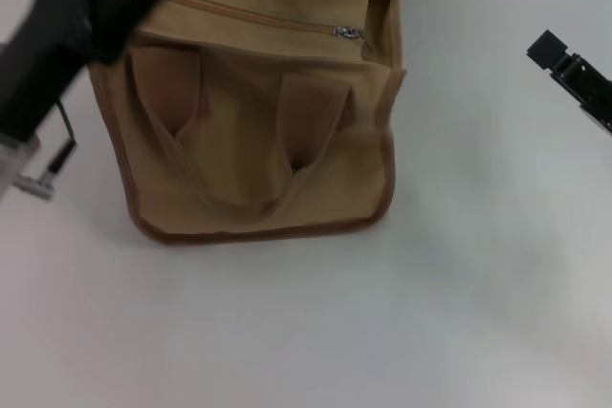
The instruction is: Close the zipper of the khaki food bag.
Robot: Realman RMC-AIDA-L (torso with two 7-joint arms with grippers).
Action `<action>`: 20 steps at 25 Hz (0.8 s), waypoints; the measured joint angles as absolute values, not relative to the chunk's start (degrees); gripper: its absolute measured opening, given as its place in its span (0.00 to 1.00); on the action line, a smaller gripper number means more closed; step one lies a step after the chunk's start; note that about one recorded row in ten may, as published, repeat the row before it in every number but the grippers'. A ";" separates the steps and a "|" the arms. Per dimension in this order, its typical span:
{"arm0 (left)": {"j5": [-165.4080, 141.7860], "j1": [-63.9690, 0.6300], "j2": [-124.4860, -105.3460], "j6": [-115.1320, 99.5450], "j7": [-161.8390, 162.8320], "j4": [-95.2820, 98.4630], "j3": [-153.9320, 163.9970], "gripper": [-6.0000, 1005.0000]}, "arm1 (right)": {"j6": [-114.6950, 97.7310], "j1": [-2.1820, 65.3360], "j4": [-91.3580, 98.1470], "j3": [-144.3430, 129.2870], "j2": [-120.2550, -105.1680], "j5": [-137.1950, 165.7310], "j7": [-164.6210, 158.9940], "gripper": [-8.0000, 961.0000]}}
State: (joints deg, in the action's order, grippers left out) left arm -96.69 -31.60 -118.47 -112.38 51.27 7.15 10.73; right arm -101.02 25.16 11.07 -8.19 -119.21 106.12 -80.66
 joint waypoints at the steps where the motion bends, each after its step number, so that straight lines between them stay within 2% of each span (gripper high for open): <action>1: -96.80 -31.46 -118.47 -113.04 51.52 7.54 13.43 0.80 | -100.96 24.97 11.06 -8.13 -119.24 106.05 -79.41 0.68; 4: -96.81 -30.68 -118.77 -114.36 51.07 11.47 32.22 0.80 | -100.89 24.55 10.20 -8.11 -119.32 105.83 -73.88 0.68; 9: -96.80 -28.28 -118.79 -111.50 45.06 12.45 44.57 0.80 | -100.91 24.43 9.14 -9.00 -119.28 106.83 -65.06 0.68; 20: -96.82 -18.92 -118.35 -101.61 41.33 16.16 45.92 0.80 | -99.65 22.59 7.65 -19.63 -119.42 109.20 -44.71 0.68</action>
